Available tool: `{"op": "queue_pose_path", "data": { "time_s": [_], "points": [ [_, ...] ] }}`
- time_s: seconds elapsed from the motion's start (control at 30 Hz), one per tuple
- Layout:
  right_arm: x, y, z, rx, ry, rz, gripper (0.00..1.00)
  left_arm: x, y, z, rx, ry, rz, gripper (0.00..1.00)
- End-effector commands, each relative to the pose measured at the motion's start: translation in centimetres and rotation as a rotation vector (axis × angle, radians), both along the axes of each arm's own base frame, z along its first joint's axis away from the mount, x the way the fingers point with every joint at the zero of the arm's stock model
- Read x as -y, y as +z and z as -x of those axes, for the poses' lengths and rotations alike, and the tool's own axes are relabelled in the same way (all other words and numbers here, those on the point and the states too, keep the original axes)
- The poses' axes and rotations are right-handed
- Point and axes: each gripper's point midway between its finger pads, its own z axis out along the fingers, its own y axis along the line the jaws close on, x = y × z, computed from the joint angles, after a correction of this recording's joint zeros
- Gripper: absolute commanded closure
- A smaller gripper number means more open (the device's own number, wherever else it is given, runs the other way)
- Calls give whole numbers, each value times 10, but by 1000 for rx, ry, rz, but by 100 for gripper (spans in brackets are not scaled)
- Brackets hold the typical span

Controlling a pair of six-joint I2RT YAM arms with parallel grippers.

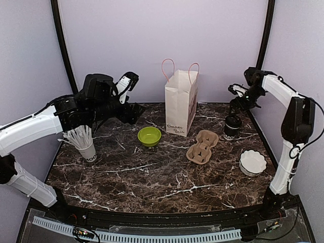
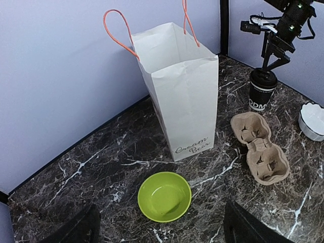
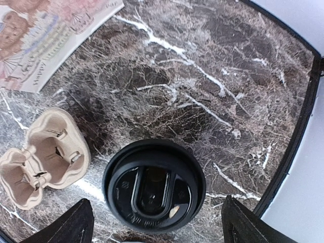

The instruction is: Pack the takeout coffee

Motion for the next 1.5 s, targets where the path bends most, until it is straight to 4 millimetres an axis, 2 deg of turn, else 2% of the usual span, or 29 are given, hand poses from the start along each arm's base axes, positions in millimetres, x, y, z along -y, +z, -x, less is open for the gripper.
{"op": "queue_pose_path", "data": {
  "time_s": [0.0,0.03,0.07,0.1,0.13,0.17,0.2,0.3,0.33,0.37,0.4,0.43,0.47,0.5,0.53,0.57,0.6,0.63,0.67,0.77,0.87,0.97,1.1,1.2,1.23,1.33,1.4,1.43,1.47],
  "points": [
    [-6,52,4,111,0,-50,12,8,13,-6,-67,31,78,14],
    [-8,57,5,124,5,-60,13,10,20,-8,-65,34,92,15],
    [-10,62,8,133,14,-70,13,16,13,-13,-89,40,87,15],
    [-14,68,9,146,25,-84,14,19,23,-16,-81,42,107,16],
    [-18,74,11,157,36,-99,14,25,13,-22,-108,50,98,16],
    [-24,81,13,174,49,-121,15,30,24,-25,-101,49,120,17],
    [-32,88,16,193,69,-148,15,37,14,-31,-126,52,109,17],
    [-55,106,25,251,132,-198,17,62,18,-46,-152,37,134,19],
    [-63,110,29,268,154,-205,17,67,29,-48,-149,30,162,19],
    [-71,114,31,292,175,-210,18,77,20,-53,-173,14,157,19],
    [-78,116,35,304,194,-215,18,84,32,-55,-167,5,186,19],
    [-85,118,40,313,214,-220,19,92,23,-60,-189,-3,180,19],
    [-91,120,44,321,234,-226,19,97,37,-63,-180,-10,208,19],
    [-97,123,48,328,252,-233,19,106,25,-69,-200,-13,193,19],
    [-101,127,52,337,266,-235,20,110,38,-71,-186,-18,211,19],
    [-103,131,54,346,274,-237,20,116,26,-79,-200,-10,195,18],
    [-105,135,56,353,280,-244,20,119,34,-82,-189,-8,206,18],
    [-107,138,58,359,287,-252,20,124,21,-89,-202,4,189,18],
    [-108,140,60,362,293,-259,20,126,24,-92,-198,7,201,17],
    [-112,137,63,349,307,-282,20,136,9,-107,-216,30,220,17],
    [-115,128,66,331,318,-294,21,132,7,-124,-195,102,243,17],
    [-118,120,68,319,329,-301,21,129,20,-130,-192,116,313,21],
    [-119,117,74,310,340,-309,21,137,50,-113,-218,23,407,32],
    [-118,118,77,320,342,-308,21,124,74,-105,-193,31,448,36],
    [-117,117,77,322,342,-307,21,119,72,-106,-187,60,445,36],
    [-117,115,78,321,344,-305,21,88,80,-127,-111,208,440,30],
    [-117,113,78,317,344,-303,21,80,78,-143,-114,241,452,27],
    [-117,112,78,316,344,-304,21,84,68,-150,-125,241,442,26],
    [-118,112,79,317,345,-309,21,83,75,-155,-105,239,445,26]
  ]
}}
